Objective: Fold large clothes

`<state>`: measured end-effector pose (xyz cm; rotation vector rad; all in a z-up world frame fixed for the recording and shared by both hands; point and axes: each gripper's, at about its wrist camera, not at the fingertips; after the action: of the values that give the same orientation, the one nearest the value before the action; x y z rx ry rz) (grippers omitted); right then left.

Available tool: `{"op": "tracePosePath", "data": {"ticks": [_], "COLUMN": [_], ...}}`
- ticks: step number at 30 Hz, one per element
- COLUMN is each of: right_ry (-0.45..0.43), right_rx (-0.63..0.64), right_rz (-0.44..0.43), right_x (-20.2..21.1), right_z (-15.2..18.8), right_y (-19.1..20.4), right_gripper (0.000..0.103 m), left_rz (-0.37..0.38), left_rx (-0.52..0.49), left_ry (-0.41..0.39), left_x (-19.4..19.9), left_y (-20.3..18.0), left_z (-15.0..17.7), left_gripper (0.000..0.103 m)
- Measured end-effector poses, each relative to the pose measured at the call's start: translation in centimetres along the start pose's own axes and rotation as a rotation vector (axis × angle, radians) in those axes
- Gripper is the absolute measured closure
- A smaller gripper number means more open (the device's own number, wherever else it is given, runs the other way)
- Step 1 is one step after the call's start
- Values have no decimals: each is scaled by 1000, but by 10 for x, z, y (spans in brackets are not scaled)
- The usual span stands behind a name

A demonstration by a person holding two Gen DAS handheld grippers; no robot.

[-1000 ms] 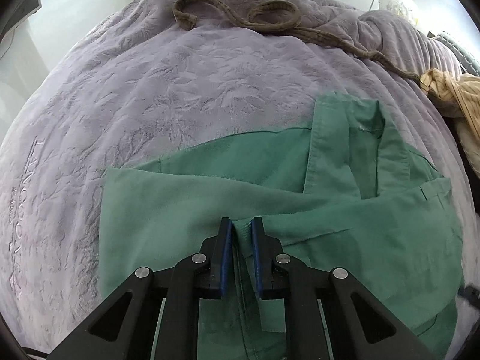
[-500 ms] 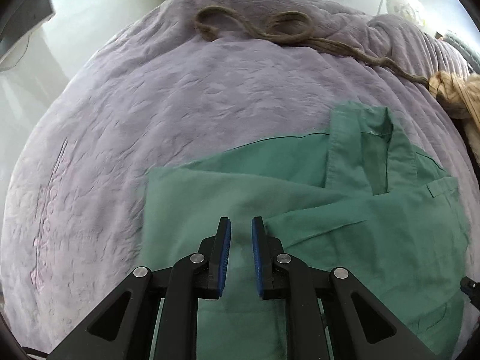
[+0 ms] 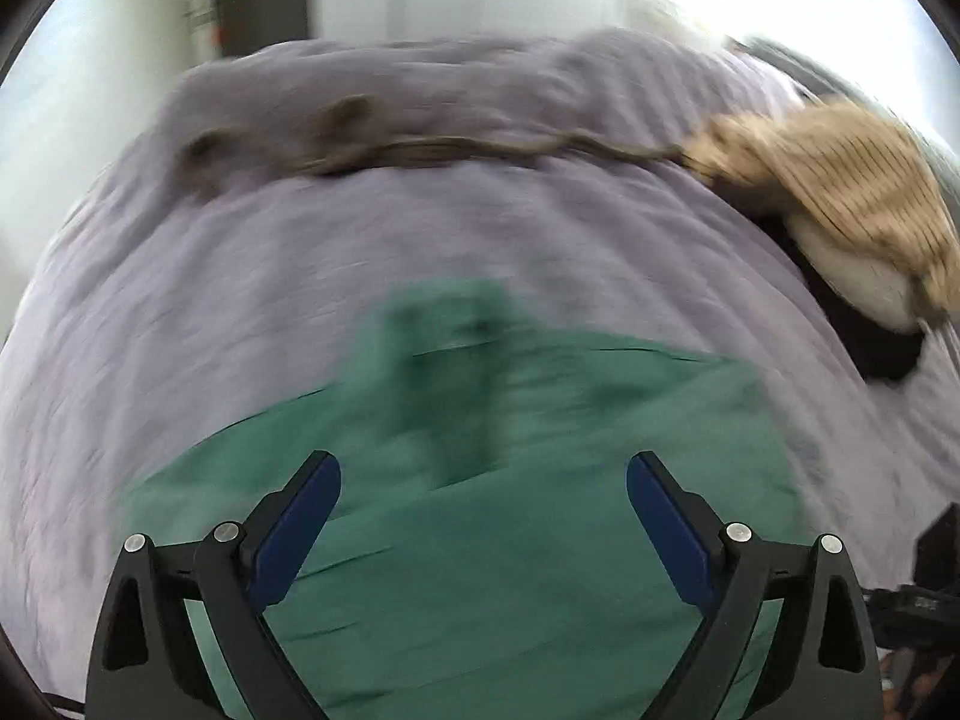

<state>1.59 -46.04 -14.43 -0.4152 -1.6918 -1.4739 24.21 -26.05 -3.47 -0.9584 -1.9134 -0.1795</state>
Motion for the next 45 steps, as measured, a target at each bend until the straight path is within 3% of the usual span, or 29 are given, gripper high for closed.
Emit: {"op": "tracePosePath", "data": {"ticks": [7,10,11,12,13,14,16,18,20,24,27,28,34,35,36,37,40,45], "right_ry": [-28,-11,-6,0,0,-17,-98,-136,-129,-83,-44,-31,-30,-31,-31,-29,-4,-14], "right_rx": [-165,-167,-172,-176,-169,-157,-90,-44,-70,-185,-141,-118,72,107,140,172,255,358], "right_rz": [-176,-188,-190,-180,-147,-142,-130,-84,-41,-98,-103,-106,-150,-145,-133,-120,-61,86], "right_x": [-4,-14,-15,-17,-17,-15,3,9,-2,-21,-12,-6,33,33,31,26,2,-33], "right_z": [-10,-12,-13,-15,-17,-21,-26,-28,-30,-25,-28,-28,-24,-23,-25,-26,-29,-41], "right_y": [-25,-25,-25,-26,-25,-21,-9,-4,-12,-43,-38,-36,-4,6,19,29,55,76], "right_gripper": [52,54,57,75,100,100,101,101,101,103,103,97,94,94,94,94,94,94], "left_rz": [89,114,110,100,76,49,19,8,21,-32,-70,-68,-4,-7,-23,-42,-69,-179], "left_rx": [-175,-206,-216,-223,-233,-238,-224,-234,-259,-240,-179,-166,-147,-145,-134,-120,-69,51], "left_ry": [134,185,213,237,269,297,266,206,198,195,167,165,140,141,136,110,99,107], "left_x": [-101,-139,-154,-164,-175,-185,-185,-173,-172,-193,-193,-191,-125,-112,-94,-77,-35,12], "left_y": [-101,-132,-141,-146,-149,-151,-153,-157,-162,-169,-165,-162,-118,-109,-96,-84,-49,0], "left_z": [-37,-46,-48,-49,-48,-46,-44,-46,-48,-50,-55,-58,-60,-55,-46,-38,-9,58], "left_gripper": [7,18,28,52,70,87,88,88,88,89,88,88,87,70,37,31,31,31]}}
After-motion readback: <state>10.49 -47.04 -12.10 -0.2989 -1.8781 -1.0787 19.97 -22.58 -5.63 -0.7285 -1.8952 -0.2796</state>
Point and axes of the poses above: each gripper's, at about its wrist camera, not at the fingertips, and x roughly against the way its jaws point, y to its left, z to its underside, and after that the axes turned 11 degrees about z, right-handed
